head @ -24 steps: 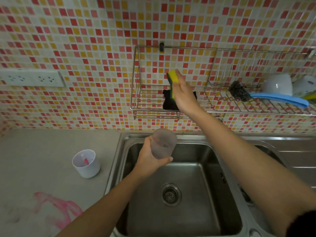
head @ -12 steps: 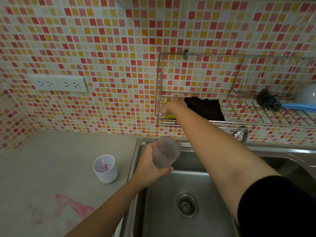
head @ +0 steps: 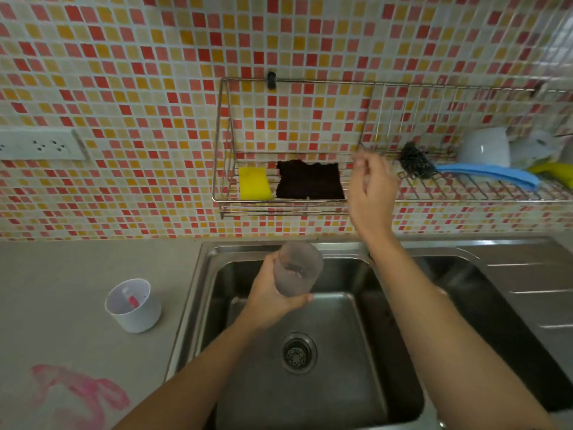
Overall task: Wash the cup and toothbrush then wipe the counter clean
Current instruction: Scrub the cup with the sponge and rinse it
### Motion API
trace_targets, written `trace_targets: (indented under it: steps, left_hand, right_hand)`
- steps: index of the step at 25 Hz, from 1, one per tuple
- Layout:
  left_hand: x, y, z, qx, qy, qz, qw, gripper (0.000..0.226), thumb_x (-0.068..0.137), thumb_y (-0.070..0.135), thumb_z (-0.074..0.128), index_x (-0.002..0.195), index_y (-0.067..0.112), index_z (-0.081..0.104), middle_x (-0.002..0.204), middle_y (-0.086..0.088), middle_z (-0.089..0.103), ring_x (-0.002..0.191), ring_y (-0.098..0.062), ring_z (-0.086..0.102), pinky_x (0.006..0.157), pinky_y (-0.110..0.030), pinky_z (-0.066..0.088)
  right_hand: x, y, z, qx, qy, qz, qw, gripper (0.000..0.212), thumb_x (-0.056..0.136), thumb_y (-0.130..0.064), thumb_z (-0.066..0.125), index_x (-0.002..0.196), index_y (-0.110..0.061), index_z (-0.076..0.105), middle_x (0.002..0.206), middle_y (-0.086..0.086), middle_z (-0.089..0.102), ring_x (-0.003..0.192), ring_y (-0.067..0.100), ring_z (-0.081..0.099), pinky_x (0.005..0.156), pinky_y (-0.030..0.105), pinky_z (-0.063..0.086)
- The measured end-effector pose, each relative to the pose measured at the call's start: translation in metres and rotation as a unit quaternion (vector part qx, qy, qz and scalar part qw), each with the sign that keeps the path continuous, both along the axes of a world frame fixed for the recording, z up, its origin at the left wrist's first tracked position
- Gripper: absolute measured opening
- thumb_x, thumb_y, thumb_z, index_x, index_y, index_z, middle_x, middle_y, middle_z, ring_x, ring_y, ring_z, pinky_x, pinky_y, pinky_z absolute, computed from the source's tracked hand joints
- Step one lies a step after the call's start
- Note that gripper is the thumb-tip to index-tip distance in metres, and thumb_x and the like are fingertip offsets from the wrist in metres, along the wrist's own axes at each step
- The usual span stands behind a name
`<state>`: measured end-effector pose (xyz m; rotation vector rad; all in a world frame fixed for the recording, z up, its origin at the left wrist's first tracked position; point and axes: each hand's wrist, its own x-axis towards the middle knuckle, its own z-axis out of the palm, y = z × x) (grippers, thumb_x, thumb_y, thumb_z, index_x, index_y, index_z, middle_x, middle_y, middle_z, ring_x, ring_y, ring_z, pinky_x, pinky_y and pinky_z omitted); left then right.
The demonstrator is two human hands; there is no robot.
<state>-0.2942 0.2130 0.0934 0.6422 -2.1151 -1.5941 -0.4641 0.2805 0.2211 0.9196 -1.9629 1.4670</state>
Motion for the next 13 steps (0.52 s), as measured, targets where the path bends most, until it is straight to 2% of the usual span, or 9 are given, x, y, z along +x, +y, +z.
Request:
trace_targets:
  steps: [2,3,5,7,9,11,13]
  left_hand:
    - [-0.016,0.015,-0.008,0.013,0.000,-0.008,1.000,0.088,0.060,0.027,0.088,0.128,0.031,0.033,0.122,0.016,0.049,0.112,0.000,0.052,0.079,-0.011,0.044]
    - [-0.024,0.022,-0.012,0.018,0.005,-0.009,1.000,0.089,0.060,0.026,0.088,0.128,0.033,0.031,0.122,0.017,0.048,0.113,0.002,0.050,0.079,-0.010,0.044]
    - [-0.039,0.034,-0.019,0.039,0.012,0.000,0.999,0.091,0.062,0.021,0.087,0.130,0.036,0.027,0.122,0.022,0.044,0.112,0.010,0.046,0.077,-0.002,0.043]
    - [-0.050,0.041,-0.025,0.059,0.014,0.012,0.998,0.089,0.066,0.020,0.084,0.130,0.038,0.025,0.122,0.026,0.040,0.113,0.008,0.044,0.078,0.000,0.042]
    - [-0.061,0.046,-0.032,0.065,0.007,0.026,0.998,0.086,0.069,0.026,0.082,0.133,0.034,0.025,0.127,0.022,0.040,0.119,0.001,0.041,0.091,-0.010,0.043]
    - [-0.070,0.049,-0.039,0.065,-0.004,0.041,0.997,0.089,0.066,0.042,0.081,0.134,0.033,0.025,0.135,0.012,0.039,0.127,-0.008,0.039,0.104,-0.028,0.040]
    - [-0.077,0.050,-0.046,0.055,-0.025,0.060,0.996,0.093,0.059,0.055,0.077,0.134,0.034,0.027,0.138,0.008,0.039,0.130,-0.011,0.038,0.106,-0.037,0.040]
  right_hand:
    - [-0.024,0.042,-0.038,-0.076,-0.045,-0.053,0.995,0.018,0.091,-0.012,0.043,0.102,-0.004,0.054,0.097,-0.001,0.051,0.093,0.010,0.045,0.083,0.025,0.037]
    - [-0.038,0.058,-0.060,-0.082,-0.072,-0.074,0.991,0.020,0.088,-0.009,0.044,0.105,-0.002,0.051,0.101,0.002,0.049,0.097,0.014,0.045,0.087,0.029,0.040]
    - [-0.071,0.083,-0.105,0.007,-0.160,-0.098,0.982,0.035,0.082,-0.001,0.050,0.116,0.003,0.047,0.114,0.013,0.049,0.111,0.024,0.047,0.099,0.038,0.041]
    - [-0.100,0.095,-0.147,0.141,-0.259,-0.078,0.952,0.054,0.080,-0.003,0.061,0.130,0.003,0.041,0.129,0.019,0.048,0.122,0.031,0.044,0.106,0.039,0.036]
    - [-0.123,0.098,-0.178,0.246,-0.302,-0.017,0.921,0.070,0.080,-0.015,0.067,0.139,-0.002,0.032,0.138,0.020,0.043,0.128,0.035,0.041,0.109,0.043,0.034]
    - [-0.133,0.093,-0.191,0.331,-0.331,0.047,0.882,0.082,0.081,-0.006,0.063,0.147,-0.003,0.014,0.152,0.018,0.023,0.139,0.033,0.026,0.114,0.037,0.023]
    - [-0.134,0.089,-0.200,0.381,-0.333,0.094,0.857,0.089,0.079,0.004,0.057,0.148,-0.005,0.002,0.158,0.012,0.002,0.144,0.028,0.010,0.113,0.030,0.015]
